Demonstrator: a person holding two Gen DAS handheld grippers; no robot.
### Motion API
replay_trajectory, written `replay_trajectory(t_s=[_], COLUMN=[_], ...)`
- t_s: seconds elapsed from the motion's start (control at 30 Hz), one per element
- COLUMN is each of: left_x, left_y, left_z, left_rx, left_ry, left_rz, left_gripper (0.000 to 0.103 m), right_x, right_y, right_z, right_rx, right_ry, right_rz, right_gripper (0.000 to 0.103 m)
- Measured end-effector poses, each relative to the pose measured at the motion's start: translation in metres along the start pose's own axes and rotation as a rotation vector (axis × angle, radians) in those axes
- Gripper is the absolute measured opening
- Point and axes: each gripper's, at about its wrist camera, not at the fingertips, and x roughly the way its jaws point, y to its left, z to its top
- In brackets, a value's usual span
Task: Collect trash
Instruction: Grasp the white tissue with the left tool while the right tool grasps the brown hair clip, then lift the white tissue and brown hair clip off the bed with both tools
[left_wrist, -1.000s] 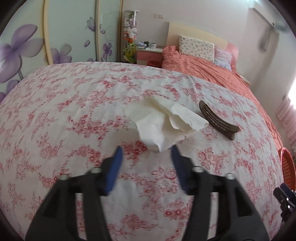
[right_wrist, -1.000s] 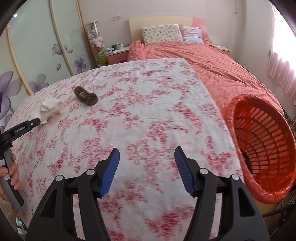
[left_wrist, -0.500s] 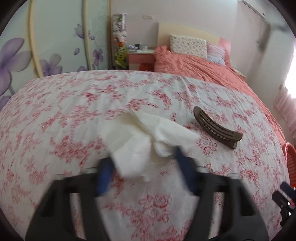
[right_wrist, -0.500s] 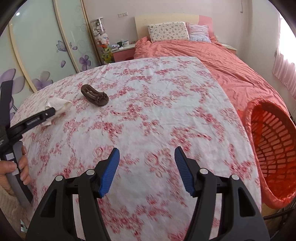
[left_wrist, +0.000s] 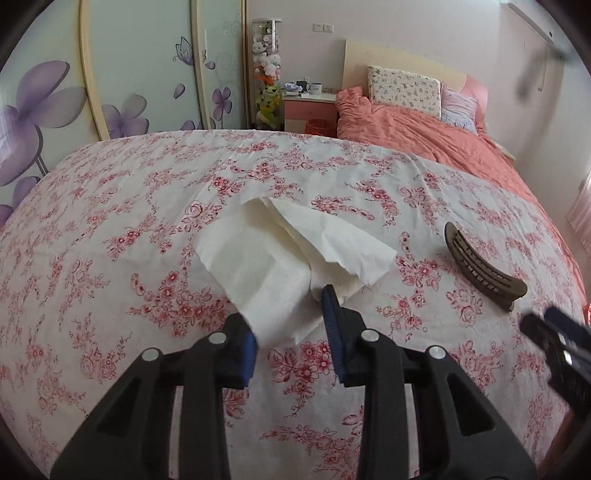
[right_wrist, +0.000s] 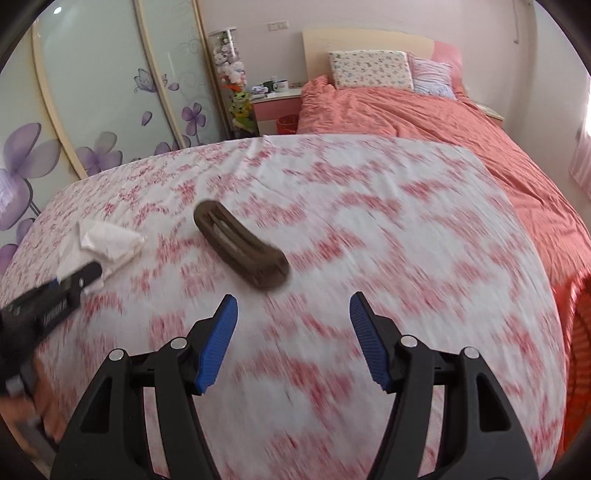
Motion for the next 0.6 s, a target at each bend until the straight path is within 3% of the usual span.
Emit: replay_trajectory(t_s=[0.17,0.23,0.3,0.6], left_x=[0.006,0.006,0.006,0.006], left_y=[0.010,0.012,0.010,0.008], left_z=[-0.001,-0.001,-0.001,-0.001], left_rx=[-0.046,-0.053,-0.049,-0.042], left_ry=[0.033,0.034,0.035,0.036], left_rz=[-0.047,-0.056,-0.051,-0.042], left_gripper=[0.034,0.034,0.034,0.034], right_x=[0.022,0.025,0.022,0.004], right_y=[0.015,0.018,0.019,0.002], right_z=[0.013,0.014,0.012,-0.005], right_rx=[-0.062,-0.078,-0.084,-0.028], right_ry=[0.043,0.054,0.045,0.031], right_rz=[-0.013,-0.010,-0.016,-0.018], right_gripper=[0.063,0.049,0.043,0.033])
